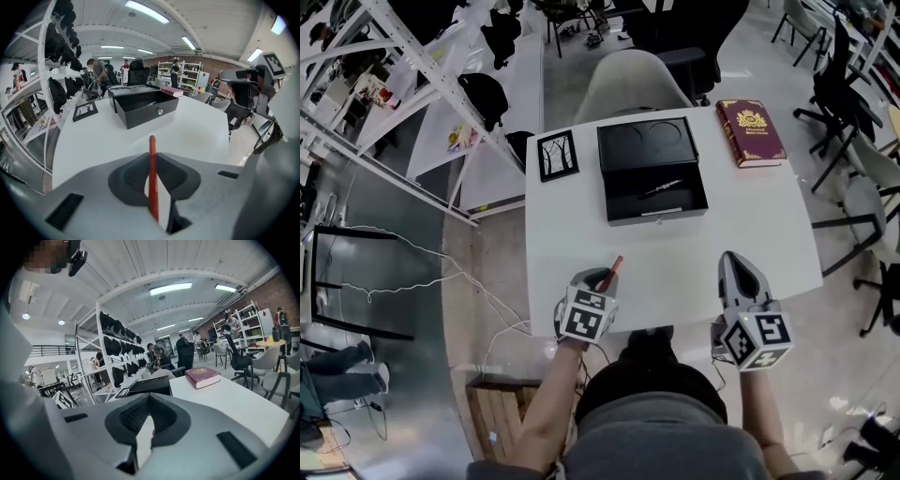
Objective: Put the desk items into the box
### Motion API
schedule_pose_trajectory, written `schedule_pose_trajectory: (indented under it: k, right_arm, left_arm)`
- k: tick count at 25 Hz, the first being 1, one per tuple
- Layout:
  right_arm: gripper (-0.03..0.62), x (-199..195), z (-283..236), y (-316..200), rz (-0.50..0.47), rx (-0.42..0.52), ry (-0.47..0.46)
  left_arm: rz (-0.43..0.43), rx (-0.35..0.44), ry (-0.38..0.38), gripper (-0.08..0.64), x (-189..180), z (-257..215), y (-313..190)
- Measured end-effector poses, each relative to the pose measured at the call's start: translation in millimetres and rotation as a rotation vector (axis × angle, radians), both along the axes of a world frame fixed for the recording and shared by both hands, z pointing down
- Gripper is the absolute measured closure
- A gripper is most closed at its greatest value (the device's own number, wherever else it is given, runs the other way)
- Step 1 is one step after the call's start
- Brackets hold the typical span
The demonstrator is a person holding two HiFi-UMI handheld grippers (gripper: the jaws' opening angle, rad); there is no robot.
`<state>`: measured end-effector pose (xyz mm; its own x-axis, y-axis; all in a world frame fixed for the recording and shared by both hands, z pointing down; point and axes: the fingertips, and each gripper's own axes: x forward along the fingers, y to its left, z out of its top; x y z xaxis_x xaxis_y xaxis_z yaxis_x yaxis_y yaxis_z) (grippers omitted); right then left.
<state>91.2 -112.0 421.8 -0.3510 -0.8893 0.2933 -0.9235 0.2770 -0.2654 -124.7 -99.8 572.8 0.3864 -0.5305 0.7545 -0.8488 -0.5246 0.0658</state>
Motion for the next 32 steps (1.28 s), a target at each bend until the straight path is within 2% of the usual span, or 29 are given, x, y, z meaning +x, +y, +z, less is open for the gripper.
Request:
schedule_pose_trajectory:
  k: [9,32]
  right_arm:
    - [0.588,6.9,-3.2,-5.3,-0.007,0.013,-0.005]
    - [0.588,29.0,-13.1,-16.0,-0.050,0.057,-0.023]
  left_arm:
    - [-0.020,0.099,0.038,0.509,8.1,-45.9,-27.8]
    - [-0.048,0.388,0.057,0.509,39.8,-151.5,-89.1]
